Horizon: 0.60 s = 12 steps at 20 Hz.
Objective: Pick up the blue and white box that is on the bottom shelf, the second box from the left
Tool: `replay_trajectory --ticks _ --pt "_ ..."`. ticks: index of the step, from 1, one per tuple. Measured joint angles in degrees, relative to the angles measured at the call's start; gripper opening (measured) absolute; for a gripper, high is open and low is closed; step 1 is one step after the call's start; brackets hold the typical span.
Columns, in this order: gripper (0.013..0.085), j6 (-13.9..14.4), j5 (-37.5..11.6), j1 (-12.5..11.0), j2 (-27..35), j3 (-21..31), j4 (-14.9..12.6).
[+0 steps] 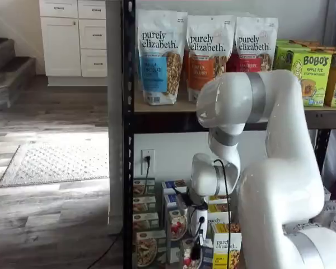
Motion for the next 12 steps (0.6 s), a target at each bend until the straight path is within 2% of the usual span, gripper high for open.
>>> replay_trajectory --ticks 7,12 --pt "0.0450 1.11 -1.06 1.06 -9.64 11.70 -0.16" --pt "0.0450 1.80 -1.52 1.93 -15.16 17.06 0.07"
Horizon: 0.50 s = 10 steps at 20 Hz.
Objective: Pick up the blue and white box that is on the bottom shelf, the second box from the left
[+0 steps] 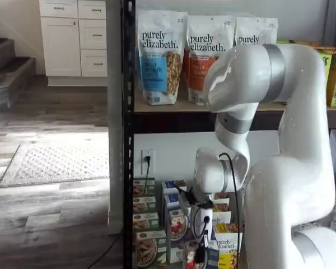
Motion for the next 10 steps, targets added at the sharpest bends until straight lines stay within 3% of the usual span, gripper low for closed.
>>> replay_trajectory --ticks 4,10 --pt "0.0450 5.07 1.75 1.20 -6.90 5.06 -4.11" --pt "0.0450 7.39 6.19 3.40 -19.08 11.79 -4.03"
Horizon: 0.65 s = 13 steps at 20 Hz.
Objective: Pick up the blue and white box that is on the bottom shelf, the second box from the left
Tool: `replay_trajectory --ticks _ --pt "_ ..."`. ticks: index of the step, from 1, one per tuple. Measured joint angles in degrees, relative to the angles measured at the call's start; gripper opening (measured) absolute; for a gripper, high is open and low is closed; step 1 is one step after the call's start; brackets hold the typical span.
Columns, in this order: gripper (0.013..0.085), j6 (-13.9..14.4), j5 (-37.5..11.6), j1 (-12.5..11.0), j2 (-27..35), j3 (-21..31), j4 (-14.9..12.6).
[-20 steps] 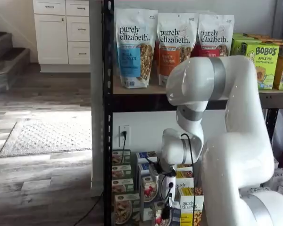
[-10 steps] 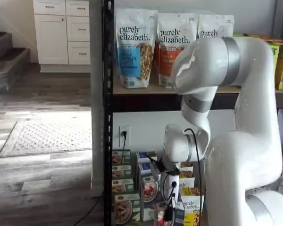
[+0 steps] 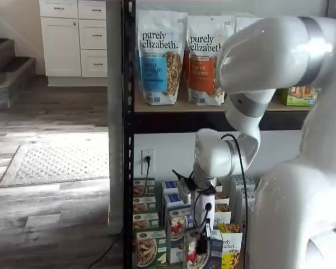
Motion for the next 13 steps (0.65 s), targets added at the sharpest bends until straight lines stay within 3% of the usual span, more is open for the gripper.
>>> replay_trajectory --ticks 8,13 --pt "0.0450 2.75 8.24 2.31 -14.00 4.30 -0.12" --pt "0.0450 3.19 13.98 2.93 -19.38 4.47 0.49"
